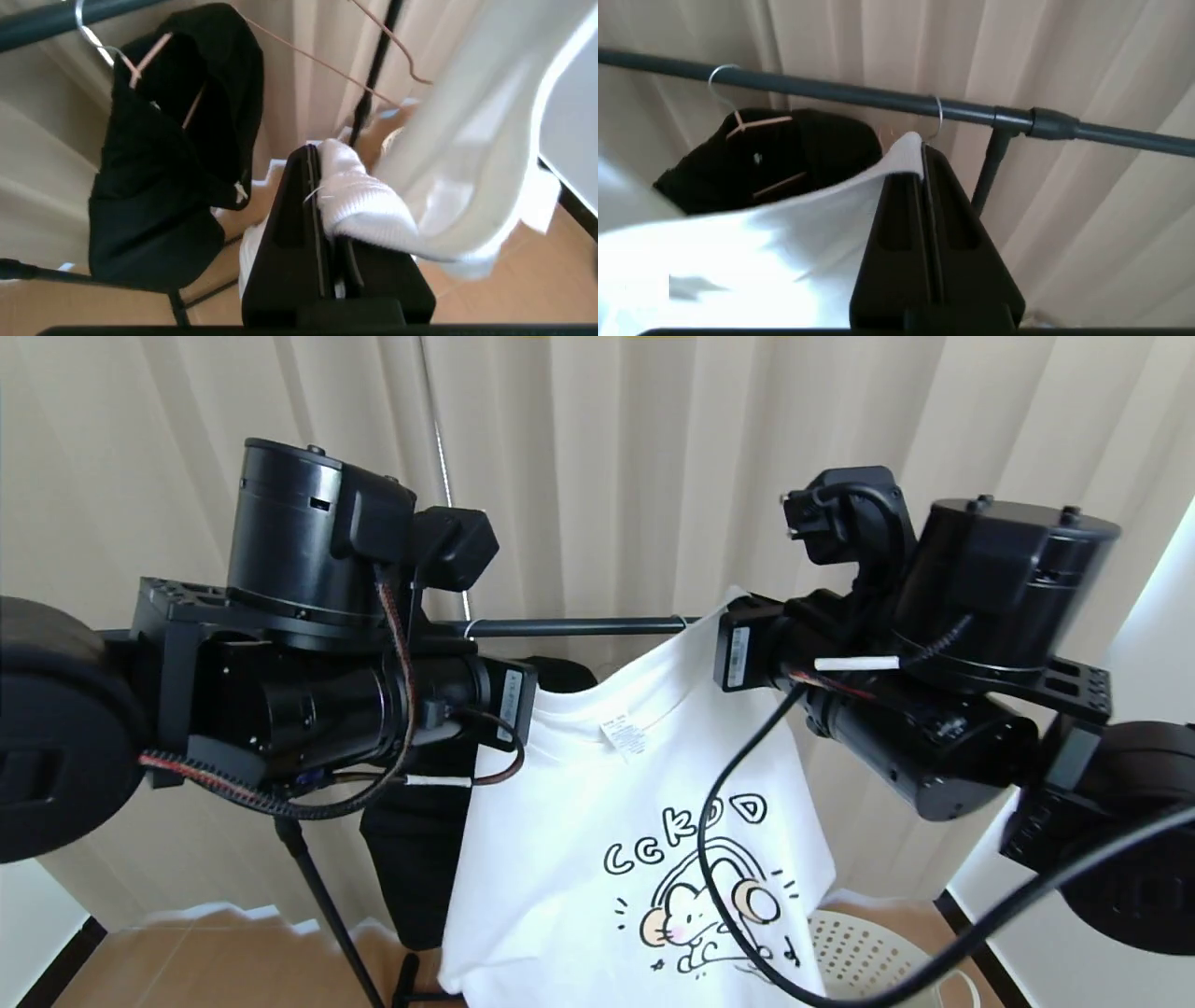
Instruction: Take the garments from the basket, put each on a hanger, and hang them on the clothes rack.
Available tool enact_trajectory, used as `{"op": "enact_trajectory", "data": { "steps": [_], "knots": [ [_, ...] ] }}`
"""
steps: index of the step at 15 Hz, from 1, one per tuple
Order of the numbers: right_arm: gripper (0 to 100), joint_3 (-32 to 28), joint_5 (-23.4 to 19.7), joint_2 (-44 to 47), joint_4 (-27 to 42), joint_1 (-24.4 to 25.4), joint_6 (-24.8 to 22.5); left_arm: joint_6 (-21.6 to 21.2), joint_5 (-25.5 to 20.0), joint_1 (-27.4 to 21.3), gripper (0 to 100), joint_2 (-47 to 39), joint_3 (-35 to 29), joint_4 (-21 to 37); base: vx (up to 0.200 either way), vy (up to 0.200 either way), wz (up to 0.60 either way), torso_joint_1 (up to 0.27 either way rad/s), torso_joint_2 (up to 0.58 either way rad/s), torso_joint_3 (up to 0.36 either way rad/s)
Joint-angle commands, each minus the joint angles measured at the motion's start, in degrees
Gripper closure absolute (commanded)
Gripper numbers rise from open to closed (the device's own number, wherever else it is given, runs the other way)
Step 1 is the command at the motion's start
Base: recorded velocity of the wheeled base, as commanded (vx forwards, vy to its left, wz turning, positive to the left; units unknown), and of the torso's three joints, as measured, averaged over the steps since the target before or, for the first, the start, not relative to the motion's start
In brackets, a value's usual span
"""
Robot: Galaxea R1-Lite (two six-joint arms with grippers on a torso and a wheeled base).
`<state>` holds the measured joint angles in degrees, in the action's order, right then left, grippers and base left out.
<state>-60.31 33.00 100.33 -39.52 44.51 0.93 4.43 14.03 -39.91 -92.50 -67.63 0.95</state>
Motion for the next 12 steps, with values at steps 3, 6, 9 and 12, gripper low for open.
{"op": "enact_trajectory", "data": {
  "steps": [3,6,9,12],
  "knots": [
    [100,-13.26,0.66,12.08,0.32,-1.09,-0.14,3.92,0.03,-8.6,100,2.77,6.46,0.1,0.0,0.0,0.0,0.0,0.0,0.0],
    [100,-16.33,0.66,14.81,0.23,-1.09,-0.14,11.22,0.03,-13.79,100,-0.13,4.7,-0.25,0.0,0.0,0.0,0.0,0.0,0.0],
    [100,-17.04,0.66,15.95,-0.12,-1.0,-0.14,18.78,0.03,-17.39,100,-3.39,-0.31,-0.25,0.0,0.0,0.0,0.0,0.0,0.0],
    [100,-16.69,0.75,15.86,-0.38,-1.0,0.3,19.74,0.21,-17.74,100,-3.83,-0.83,-0.16,0.0,0.0,0.0,0.0,0.0,0.0]
  ]
}}
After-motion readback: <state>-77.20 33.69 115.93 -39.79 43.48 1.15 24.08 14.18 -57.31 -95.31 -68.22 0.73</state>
